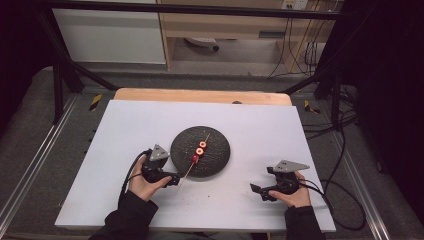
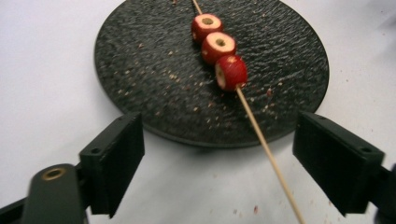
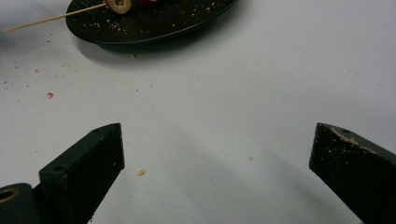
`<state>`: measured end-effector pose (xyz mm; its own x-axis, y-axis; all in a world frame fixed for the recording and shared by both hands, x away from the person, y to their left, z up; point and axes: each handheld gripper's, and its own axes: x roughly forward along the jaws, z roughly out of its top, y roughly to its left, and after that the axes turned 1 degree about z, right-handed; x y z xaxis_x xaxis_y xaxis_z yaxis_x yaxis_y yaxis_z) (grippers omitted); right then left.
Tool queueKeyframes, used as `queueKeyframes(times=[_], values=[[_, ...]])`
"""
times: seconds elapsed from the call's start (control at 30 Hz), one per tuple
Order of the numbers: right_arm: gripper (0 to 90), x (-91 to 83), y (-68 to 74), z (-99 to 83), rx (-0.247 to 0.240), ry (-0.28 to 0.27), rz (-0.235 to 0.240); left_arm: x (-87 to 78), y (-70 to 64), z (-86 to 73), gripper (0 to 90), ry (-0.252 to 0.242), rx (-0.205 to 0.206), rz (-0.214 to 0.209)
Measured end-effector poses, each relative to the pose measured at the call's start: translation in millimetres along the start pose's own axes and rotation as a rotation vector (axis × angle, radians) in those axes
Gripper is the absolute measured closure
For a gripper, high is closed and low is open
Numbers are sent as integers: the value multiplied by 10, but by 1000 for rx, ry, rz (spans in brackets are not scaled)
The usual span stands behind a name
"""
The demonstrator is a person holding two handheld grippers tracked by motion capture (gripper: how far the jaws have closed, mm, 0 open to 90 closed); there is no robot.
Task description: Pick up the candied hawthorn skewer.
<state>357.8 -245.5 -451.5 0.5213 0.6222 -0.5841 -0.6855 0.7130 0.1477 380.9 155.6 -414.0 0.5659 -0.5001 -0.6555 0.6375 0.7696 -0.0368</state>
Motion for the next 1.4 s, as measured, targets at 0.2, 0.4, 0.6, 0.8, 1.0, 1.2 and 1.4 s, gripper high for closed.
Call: queueKeyframes(times=[0.2, 0.4, 0.6, 0.8, 1.0, 1.2, 1.4], values=[[43, -4, -1, 1, 0, 0, 1, 164, -112, 94, 293, 32, 4, 19], [42, -8, 1, 2, 5, -1, 2, 309, -181, 142, 441, 71, 18, 48], [43, -6, -3, 4, 1, -6, 2, 383, -227, 152, 595, 88, 20, 65], [43, -10, -2, 4, 2, -7, 2, 407, -256, 145, 722, 88, 8, 78], [43, -7, -2, 3, -2, -4, 1, 441, -292, 125, 791, 96, 8, 82], [43, -8, -1, 4, -1, -2, 1, 445, -329, 111, 851, 91, 13, 96], [43, -6, 0, 3, 0, 0, 1, 442, -326, 86, 881, 72, -1, 103]])
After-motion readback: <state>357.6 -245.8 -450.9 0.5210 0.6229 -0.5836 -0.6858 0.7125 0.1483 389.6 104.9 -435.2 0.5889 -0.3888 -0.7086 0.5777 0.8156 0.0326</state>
